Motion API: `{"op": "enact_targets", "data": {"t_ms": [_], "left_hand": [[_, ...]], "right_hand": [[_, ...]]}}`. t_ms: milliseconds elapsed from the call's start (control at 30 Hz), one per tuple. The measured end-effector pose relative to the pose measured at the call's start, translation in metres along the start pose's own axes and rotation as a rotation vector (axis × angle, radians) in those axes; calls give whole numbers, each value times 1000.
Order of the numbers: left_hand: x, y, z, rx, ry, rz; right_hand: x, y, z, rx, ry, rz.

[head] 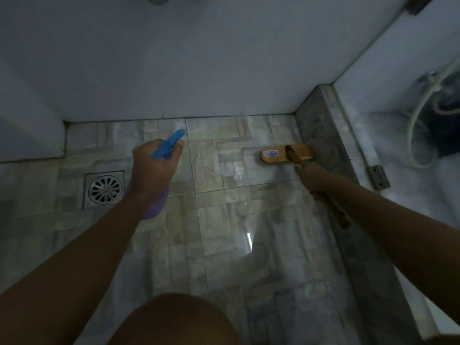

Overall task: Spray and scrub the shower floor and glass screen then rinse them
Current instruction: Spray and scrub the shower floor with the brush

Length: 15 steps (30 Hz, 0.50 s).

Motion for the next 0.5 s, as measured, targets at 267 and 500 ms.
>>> {"op": "enact_targets", "data": {"t_ms": [267, 500], "left_hand": [[1, -2, 5, 1, -32, 7], [-7, 3, 3, 26, -37, -3]], "right_hand": [[69, 48, 75, -142, -24, 129], [42, 53, 48, 0, -77, 91]]}}
Point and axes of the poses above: each hand's wrist, its own y-axis away from the middle knuckle, its own x-axis out of the palm, z = x × y, the point moved 9 cm from there along -y, towards the middle knuckle
